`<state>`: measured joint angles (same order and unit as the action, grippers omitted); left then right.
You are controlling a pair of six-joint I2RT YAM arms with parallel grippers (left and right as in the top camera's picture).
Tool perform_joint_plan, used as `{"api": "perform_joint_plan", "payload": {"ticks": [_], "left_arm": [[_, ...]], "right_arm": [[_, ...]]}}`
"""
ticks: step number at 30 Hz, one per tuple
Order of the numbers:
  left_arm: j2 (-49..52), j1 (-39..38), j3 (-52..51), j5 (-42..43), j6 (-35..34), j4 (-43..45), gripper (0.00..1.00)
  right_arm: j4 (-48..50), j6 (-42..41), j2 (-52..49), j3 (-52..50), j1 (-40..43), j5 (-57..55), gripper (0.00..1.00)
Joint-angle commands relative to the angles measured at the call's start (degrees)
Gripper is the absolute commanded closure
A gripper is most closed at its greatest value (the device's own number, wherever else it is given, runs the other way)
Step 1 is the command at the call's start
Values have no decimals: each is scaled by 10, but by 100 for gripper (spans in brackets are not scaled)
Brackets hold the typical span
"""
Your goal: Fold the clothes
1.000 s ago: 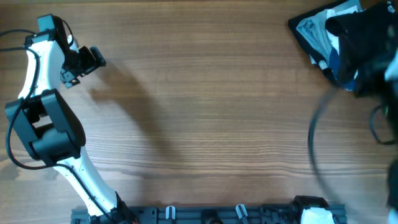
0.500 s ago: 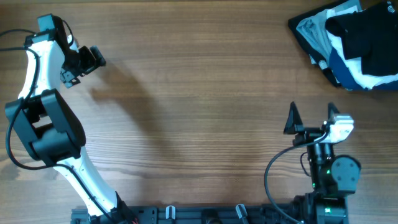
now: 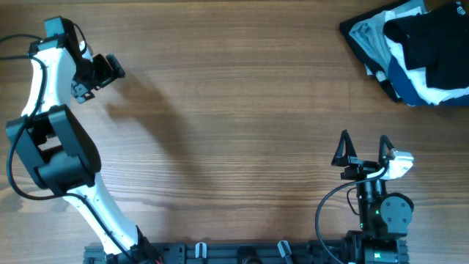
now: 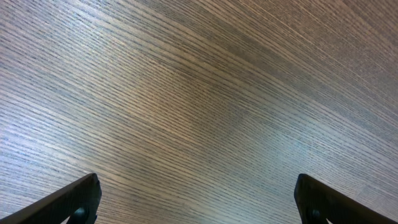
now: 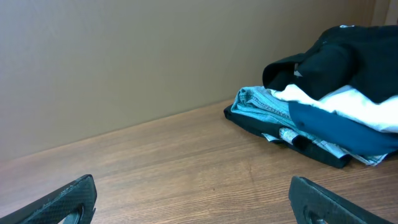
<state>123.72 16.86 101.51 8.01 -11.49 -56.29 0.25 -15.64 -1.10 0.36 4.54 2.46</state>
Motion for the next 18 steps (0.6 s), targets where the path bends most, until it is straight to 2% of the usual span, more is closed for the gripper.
{"api": "perform_joint_plan", "payload": {"ticks": [1, 15, 18], "left_arm": [[-19, -1, -4, 5, -1, 2, 0], [-19, 1, -4, 0, -1, -1, 0], [-49, -1, -4, 7, -1, 2, 0]], "right_arm": [[1, -10, 1, -1, 0, -12, 0], [1, -10, 1, -1, 0, -12, 0], [1, -10, 1, -1, 0, -12, 0]]}}
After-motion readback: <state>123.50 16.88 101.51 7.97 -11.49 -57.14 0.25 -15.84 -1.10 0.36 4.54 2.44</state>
